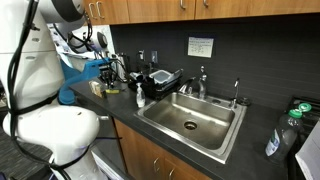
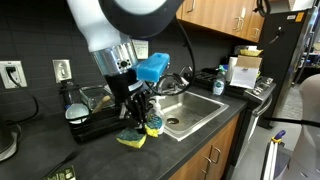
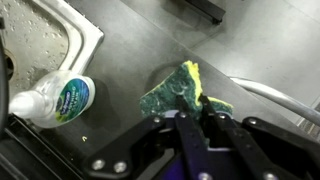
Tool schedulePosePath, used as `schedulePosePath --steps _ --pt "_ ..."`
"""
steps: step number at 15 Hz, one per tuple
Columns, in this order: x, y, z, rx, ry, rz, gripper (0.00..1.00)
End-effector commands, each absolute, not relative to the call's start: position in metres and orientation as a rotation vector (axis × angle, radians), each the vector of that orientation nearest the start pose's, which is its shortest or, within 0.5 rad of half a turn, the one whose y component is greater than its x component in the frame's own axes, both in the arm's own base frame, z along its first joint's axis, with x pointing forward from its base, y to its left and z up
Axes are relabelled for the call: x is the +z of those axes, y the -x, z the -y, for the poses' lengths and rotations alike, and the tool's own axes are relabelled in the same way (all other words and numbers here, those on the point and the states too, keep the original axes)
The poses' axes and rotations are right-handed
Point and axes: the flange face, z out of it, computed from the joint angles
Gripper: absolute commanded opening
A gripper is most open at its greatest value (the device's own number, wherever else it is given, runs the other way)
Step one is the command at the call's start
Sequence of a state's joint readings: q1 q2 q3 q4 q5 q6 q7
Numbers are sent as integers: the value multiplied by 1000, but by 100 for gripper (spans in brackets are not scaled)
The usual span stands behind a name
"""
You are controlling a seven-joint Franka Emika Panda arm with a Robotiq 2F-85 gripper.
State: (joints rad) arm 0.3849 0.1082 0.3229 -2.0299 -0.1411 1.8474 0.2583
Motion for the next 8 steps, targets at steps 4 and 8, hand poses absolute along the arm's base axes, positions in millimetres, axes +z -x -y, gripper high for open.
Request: schedulePosePath --steps 4,8 --pt "392 -380 -297 353 3312 584 4" --pt "389 -364 -268 349 3342 468 4"
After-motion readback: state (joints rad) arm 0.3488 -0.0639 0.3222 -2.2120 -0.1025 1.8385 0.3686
